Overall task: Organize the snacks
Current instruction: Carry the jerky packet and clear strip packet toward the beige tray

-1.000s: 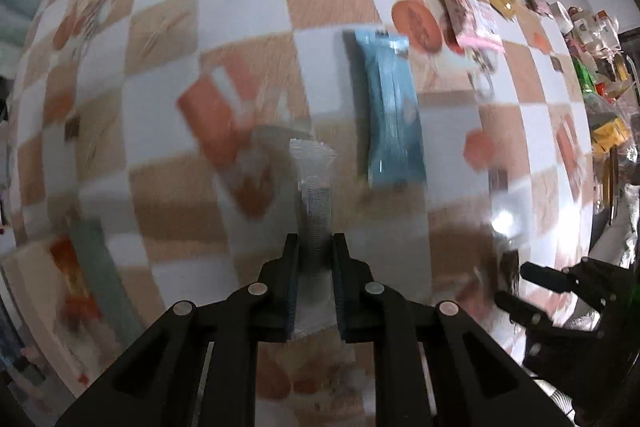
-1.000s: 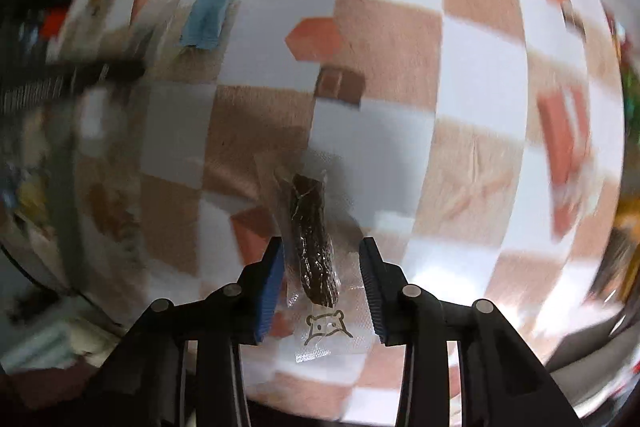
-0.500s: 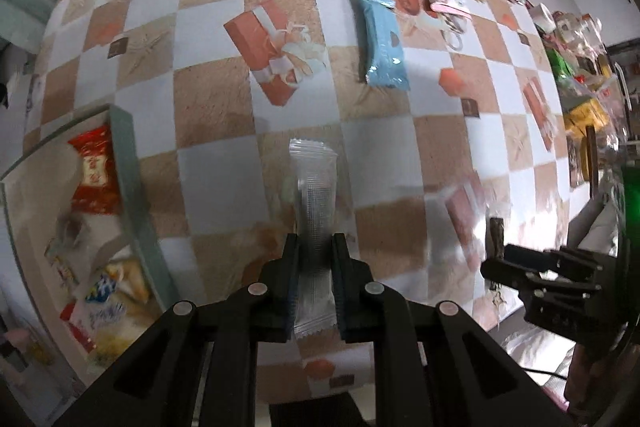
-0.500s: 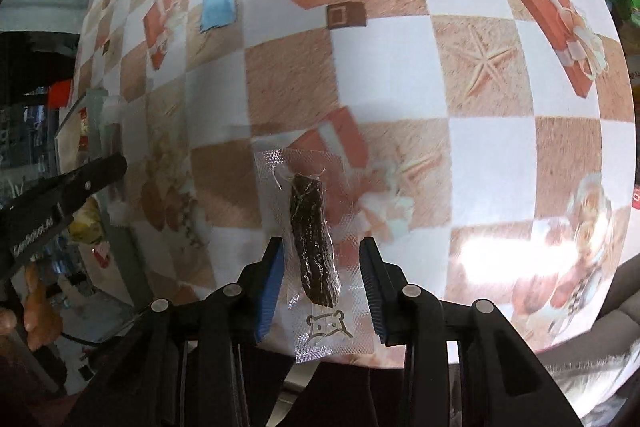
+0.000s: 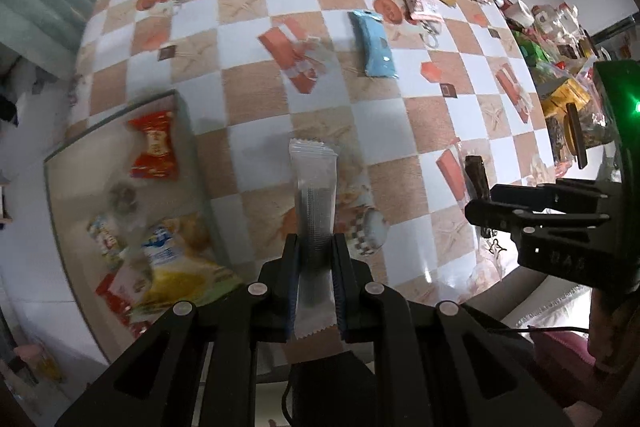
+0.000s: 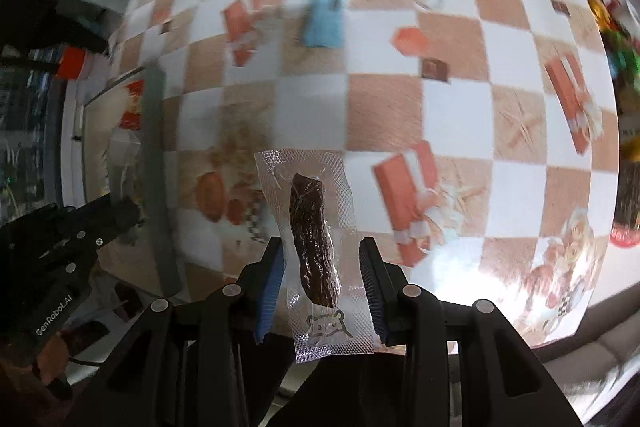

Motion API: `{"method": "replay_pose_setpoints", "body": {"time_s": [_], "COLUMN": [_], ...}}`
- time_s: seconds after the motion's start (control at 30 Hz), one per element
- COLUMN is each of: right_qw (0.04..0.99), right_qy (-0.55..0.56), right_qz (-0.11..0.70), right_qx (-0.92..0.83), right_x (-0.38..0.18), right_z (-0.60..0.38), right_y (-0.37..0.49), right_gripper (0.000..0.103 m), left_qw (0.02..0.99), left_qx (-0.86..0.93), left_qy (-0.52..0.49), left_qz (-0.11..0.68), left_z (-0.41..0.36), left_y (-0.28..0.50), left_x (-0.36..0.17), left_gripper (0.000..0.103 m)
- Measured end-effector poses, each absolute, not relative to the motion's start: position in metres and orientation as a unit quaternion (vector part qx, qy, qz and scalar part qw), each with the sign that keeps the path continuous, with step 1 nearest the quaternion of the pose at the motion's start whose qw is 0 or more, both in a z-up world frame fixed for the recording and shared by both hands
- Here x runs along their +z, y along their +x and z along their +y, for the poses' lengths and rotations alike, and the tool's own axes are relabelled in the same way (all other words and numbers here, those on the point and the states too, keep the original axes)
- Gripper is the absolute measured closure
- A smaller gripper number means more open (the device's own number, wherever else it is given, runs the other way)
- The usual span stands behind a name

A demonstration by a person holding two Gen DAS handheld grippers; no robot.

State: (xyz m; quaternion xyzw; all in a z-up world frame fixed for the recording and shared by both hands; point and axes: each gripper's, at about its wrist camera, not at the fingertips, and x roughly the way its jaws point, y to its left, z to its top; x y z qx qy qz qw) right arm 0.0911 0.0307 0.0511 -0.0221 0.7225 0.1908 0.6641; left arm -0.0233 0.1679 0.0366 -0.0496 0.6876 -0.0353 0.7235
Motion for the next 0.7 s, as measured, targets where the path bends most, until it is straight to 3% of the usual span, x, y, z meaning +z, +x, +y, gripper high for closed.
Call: {"method": "replay_pose_setpoints", "body": {"time_s": [0.7], "right_qw": [0.678], "right_qy": [-0.11], "right_qz": [0.683], "right_qx": [0.248], "right_x": [0.079], "right_z": [0.106], "right_y": [0.079], "right_gripper": [0.063], "left_qw": [0.752], "left_qx": [0.038], "left_qy": [-0.093], "left_qz": [0.652], "left_z": [0.24], "left_y": [-0.052], "left_x": [0.066], "left_gripper": [0.086]}}
